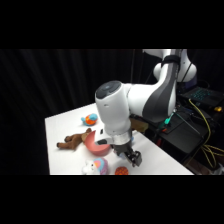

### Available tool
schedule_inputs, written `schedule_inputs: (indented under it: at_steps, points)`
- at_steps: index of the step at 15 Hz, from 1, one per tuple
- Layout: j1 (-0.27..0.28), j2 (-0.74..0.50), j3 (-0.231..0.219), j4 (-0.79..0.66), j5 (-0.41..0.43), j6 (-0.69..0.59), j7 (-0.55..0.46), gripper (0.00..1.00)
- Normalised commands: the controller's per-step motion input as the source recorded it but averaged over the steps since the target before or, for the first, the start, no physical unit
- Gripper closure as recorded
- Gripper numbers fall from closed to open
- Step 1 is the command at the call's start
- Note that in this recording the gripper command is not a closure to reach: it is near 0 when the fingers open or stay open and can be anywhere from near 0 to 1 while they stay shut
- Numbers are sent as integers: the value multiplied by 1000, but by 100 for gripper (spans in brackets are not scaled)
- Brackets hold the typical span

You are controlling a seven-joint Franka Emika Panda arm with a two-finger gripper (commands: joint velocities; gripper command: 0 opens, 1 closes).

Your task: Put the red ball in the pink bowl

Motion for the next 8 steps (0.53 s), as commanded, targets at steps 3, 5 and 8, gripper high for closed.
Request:
schedule_inputs:
  at_steps: [3,5,8]
  points:
    - [-12,294,52,407,80,-162,-245,0]
    - [-52,310,57,386,108,-165,-283,0]
    - [-97,319,64,371,123,-173,-303,0]
